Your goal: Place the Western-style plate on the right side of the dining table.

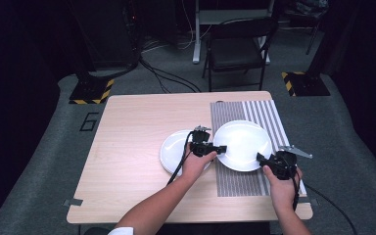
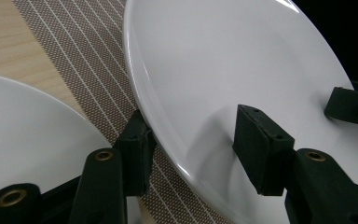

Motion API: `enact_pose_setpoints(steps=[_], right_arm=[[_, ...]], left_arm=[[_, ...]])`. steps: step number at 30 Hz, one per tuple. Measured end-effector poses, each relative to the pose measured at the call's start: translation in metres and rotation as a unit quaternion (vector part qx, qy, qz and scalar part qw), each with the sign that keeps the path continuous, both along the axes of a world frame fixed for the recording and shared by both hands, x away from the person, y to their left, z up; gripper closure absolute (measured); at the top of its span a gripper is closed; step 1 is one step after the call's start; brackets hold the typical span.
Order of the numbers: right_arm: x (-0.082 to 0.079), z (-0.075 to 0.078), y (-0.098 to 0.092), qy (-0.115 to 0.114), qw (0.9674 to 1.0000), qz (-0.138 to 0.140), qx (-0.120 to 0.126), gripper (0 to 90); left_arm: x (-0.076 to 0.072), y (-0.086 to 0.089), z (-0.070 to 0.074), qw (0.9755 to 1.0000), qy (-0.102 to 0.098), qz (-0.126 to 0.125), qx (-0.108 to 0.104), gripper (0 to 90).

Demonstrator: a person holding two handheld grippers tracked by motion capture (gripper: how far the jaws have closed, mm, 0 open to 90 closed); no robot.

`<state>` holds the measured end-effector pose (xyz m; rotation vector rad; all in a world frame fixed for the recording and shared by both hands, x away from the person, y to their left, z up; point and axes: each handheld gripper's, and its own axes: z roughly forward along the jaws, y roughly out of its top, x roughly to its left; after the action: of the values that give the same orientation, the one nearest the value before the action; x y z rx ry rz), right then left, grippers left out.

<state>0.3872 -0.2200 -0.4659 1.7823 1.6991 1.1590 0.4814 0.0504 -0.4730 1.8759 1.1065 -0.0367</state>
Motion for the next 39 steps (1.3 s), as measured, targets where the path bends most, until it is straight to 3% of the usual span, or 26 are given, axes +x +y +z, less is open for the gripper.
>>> enact_pose_setpoints(steps=[21,31,39], right_arm=[[-0.003,-0.004,-0.012,0.004,0.9999,-0.011,0.001,50.1],[0.003,-0.003,-0.014,0.001,0.9998,-0.016,0.007,50.0],[0.011,-0.002,-0.015,-0.001,0.9999,-0.014,-0.004,50.0]], left_arm=[[0.004,-0.013,-0.007,0.9999,0.01,-0.011,-0.008,49.0],[0.011,-0.016,-0.005,0.9999,0.01,-0.007,-0.01,48.9],[0.018,-0.019,-0.004,1.0,0.006,0.0,-0.008,49.0]])
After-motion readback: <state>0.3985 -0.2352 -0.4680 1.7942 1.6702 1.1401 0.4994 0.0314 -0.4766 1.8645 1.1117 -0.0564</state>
